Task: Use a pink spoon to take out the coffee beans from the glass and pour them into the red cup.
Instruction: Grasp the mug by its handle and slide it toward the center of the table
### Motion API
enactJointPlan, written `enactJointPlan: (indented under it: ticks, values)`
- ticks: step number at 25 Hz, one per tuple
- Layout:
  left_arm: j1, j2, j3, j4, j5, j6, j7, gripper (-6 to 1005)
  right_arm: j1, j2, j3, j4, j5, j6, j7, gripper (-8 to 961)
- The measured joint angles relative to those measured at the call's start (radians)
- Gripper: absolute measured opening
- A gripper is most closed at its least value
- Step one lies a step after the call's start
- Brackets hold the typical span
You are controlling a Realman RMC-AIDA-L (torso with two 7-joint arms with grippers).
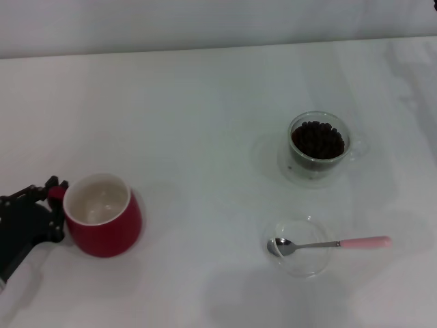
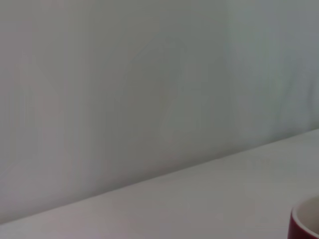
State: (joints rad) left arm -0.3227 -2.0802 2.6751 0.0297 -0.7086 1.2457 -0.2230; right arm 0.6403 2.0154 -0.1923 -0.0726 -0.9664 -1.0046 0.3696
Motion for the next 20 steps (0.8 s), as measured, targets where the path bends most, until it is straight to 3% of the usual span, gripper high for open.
enactJointPlan:
  ticks: [20]
  values:
    - [-0.156, -0.009, 0.008, 0.187, 0.010, -0.227, 0.168, 111, 0.008, -0.002, 0.002, -0.001, 0.000, 0.000, 0.000, 872]
